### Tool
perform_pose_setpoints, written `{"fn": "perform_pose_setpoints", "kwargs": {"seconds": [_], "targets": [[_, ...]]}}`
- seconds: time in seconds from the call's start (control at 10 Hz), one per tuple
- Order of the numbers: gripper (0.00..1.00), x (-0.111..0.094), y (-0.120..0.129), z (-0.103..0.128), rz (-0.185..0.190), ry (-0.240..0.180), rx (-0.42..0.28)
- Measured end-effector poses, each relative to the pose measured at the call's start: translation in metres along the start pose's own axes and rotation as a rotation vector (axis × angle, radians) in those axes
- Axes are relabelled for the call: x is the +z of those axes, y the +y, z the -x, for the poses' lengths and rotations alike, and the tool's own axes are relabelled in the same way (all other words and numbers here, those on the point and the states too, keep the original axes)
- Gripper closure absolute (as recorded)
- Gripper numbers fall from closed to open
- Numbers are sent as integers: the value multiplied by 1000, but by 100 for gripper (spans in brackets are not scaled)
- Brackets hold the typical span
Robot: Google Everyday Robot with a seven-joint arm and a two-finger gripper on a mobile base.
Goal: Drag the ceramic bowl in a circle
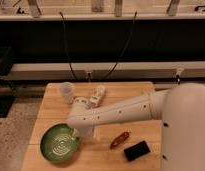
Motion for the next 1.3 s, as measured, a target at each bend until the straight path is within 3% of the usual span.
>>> {"fn": "perform_pose_setpoints", "kwargs": {"seconds": [1.3], "targets": [[20, 9, 3, -3, 10, -17, -13]]}}
